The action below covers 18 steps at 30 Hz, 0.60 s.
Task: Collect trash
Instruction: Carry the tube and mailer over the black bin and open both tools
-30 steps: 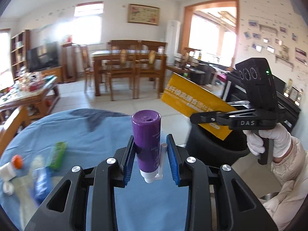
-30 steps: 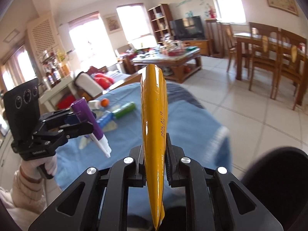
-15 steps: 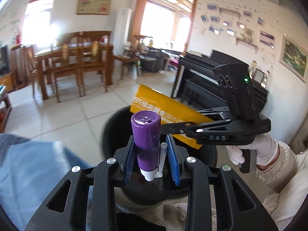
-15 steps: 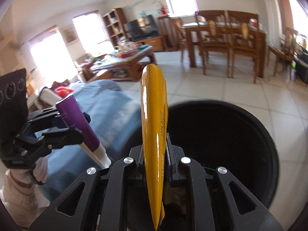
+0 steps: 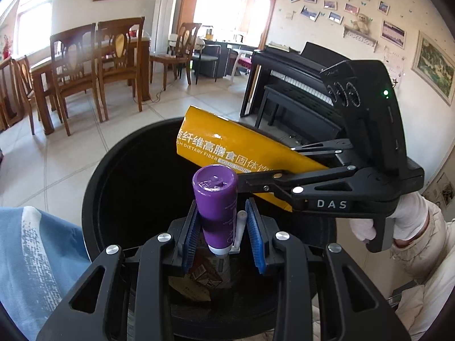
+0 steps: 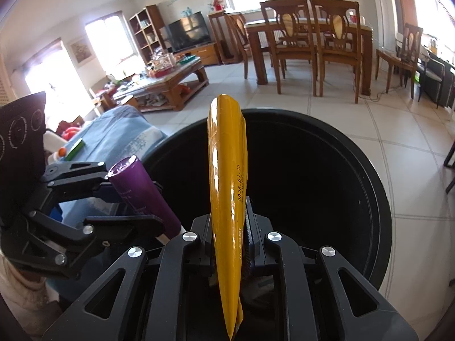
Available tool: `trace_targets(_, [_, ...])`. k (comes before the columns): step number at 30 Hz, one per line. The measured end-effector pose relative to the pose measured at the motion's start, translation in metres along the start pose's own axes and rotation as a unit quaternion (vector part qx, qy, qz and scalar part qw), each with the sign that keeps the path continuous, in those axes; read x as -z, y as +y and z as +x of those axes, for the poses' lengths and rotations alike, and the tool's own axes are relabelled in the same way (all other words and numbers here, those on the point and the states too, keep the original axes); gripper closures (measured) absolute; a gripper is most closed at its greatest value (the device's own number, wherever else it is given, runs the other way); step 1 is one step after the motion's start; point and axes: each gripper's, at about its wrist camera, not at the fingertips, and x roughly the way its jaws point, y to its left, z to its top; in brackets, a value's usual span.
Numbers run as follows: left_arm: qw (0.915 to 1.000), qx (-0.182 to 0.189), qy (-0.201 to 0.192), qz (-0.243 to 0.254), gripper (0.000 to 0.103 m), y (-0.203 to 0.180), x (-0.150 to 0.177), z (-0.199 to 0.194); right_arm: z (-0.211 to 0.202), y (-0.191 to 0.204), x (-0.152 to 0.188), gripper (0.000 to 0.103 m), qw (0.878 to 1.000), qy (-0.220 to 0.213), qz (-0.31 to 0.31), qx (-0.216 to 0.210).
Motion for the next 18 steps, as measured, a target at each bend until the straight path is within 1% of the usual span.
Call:
trace_targets(1, [1.0, -0.002, 0.002, 0.0, 0.071, 0.0, 0.001, 0.001, 0.002, 0.005, -0.005, 0.088, 1.0, 0.002, 0.001, 0.001])
trace_targets(7, [0.9999, -0.012, 0.01, 0.0, 0.069, -0.003, 0.003, 0.005, 0.008, 0.004, -0.007, 0.087, 1.0, 0.018, 0.006, 0.0])
trace_targets(8, [0.9999, -0.014, 0.01, 0.001, 0.069, -0.004, 0.003, 0.004, 0.009, 0.004, -0.008, 0.085, 1.0, 0.019, 0.006, 0.0])
trace_targets(10, [0.9998, -0.016, 0.011, 0.002, 0.069, -0.004, 0.003, 0.002, 0.012, 0.003, -0.008, 0.076, 1.0, 0.02, 0.009, 0.001])
trace_targets(12, [0.9998, -0.018, 0.011, 0.002, 0.069, -0.004, 0.005, 0.0, 0.012, 0.007, -0.008, 0.072, 1.0, 0.02, 0.01, 0.003])
trace_targets(15, [0.9998, -0.019, 0.01, -0.001, 0.069, -0.005, 0.007, -0.004, 0.013, 0.008, -0.007, 0.071, 1.0, 0.021, 0.011, 0.004])
trace_targets(18, [0.9997, -0.022, 0.007, -0.005, 0.068, -0.003, 0.01, -0.01, 0.012, 0.01, -0.008, 0.061, 1.0, 0.019, 0.013, 0.005])
